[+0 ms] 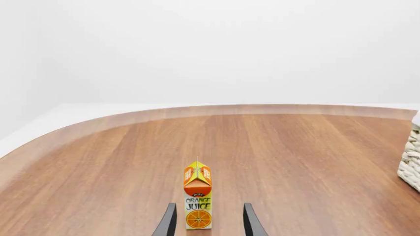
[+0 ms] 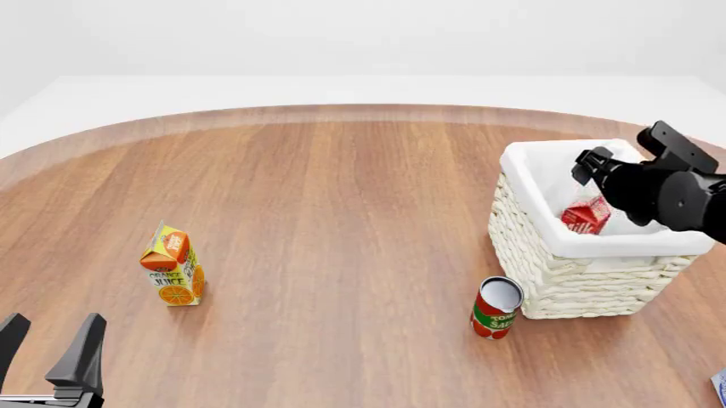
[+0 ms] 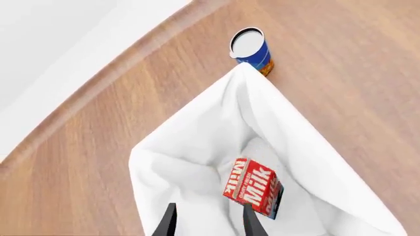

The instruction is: Pick the milk and place it in the basket.

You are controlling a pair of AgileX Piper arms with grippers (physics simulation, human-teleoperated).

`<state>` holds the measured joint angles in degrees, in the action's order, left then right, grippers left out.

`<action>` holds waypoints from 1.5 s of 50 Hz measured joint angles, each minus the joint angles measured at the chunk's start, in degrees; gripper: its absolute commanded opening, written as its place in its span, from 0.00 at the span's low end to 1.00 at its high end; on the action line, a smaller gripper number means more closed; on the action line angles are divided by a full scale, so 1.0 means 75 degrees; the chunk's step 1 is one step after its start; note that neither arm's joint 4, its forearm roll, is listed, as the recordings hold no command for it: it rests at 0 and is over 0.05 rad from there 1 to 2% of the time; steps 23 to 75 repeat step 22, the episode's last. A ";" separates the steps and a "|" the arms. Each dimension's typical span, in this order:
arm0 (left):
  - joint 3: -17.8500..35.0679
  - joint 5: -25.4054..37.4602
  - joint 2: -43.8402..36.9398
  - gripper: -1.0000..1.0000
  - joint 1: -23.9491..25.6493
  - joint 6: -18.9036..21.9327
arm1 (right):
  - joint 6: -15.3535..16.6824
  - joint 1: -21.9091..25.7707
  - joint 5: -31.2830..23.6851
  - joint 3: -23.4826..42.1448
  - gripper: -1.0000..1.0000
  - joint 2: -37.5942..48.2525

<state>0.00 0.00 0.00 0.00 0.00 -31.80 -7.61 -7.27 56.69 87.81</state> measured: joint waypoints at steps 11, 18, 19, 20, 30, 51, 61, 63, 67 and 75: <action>0.0000 0.0000 0.0000 1.00 0.0000 0.0000 | -0.0020 0.0054 -0.0027 0.0055 1.00 -0.0030; 0.0000 0.0000 0.0000 1.00 0.0000 0.0000 | -0.0025 0.0092 -0.0032 0.0073 1.00 -0.0061; 0.0000 0.0000 0.0000 1.00 0.0000 0.0000 | -0.0024 0.0099 -0.0031 0.0074 1.00 -0.0068; 0.0000 0.0000 0.0000 1.00 0.0000 0.0000 | -0.0023 0.0105 -0.0031 0.0074 1.00 -0.0075; 0.0000 0.0000 0.0000 1.00 0.0000 0.0000 | -0.0021 0.0117 -0.0028 0.0071 1.00 -0.0096; 0.0000 0.0000 0.0000 1.00 0.0000 0.0000 | -0.0021 0.0117 -0.0028 0.0071 1.00 -0.0096; 0.0000 0.0000 0.0000 1.00 0.0000 0.0000 | -0.0021 0.0117 -0.0028 0.0071 1.00 -0.0096; 0.0000 0.0000 0.0000 1.00 0.0000 0.0000 | -0.0021 0.0117 -0.0028 0.0071 1.00 -0.0096; 0.0000 0.0000 0.0000 1.00 0.0000 0.0000 | -0.0021 0.0117 -0.0028 0.0071 1.00 -0.0096; 0.0000 0.0000 0.0000 1.00 0.0000 0.0000 | -0.0021 0.0117 -0.0028 0.0071 1.00 -0.0096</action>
